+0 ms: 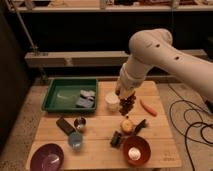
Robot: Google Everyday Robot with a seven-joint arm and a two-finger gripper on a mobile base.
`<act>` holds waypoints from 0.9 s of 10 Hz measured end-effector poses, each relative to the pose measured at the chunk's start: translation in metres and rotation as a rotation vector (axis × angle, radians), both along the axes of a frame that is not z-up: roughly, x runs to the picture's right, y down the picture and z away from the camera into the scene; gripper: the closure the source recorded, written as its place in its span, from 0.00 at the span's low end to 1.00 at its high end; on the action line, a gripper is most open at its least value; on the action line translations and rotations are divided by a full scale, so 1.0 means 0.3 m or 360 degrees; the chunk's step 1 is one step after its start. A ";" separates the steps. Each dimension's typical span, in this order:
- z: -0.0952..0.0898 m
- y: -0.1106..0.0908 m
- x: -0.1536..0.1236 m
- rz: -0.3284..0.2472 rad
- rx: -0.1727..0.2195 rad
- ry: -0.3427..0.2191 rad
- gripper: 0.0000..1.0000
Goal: Place grapes in table surface
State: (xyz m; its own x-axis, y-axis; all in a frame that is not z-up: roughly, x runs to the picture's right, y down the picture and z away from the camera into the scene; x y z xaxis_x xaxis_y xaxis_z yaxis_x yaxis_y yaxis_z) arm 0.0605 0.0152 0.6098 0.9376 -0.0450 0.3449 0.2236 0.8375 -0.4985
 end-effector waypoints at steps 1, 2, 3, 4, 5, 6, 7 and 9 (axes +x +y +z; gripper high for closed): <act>0.010 0.007 -0.032 -0.0019 -0.0004 -0.0022 1.00; 0.011 0.007 -0.023 -0.0017 -0.0004 -0.0014 1.00; 0.011 0.004 -0.018 -0.0018 -0.0004 -0.0003 1.00; 0.018 0.004 -0.017 -0.0022 -0.0008 0.0020 1.00; 0.030 -0.010 -0.006 -0.0008 -0.0011 0.0081 1.00; 0.055 -0.040 0.043 0.0009 0.0004 0.0167 1.00; 0.070 -0.059 0.087 0.0031 0.0011 0.0218 1.00; 0.115 -0.113 0.257 0.0120 0.0067 0.0316 1.00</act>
State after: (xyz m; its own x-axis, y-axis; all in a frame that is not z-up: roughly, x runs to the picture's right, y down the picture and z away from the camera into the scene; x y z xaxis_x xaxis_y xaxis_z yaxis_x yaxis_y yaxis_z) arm 0.1375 -0.0186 0.6442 0.9881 0.0177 0.1525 0.0602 0.8691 -0.4909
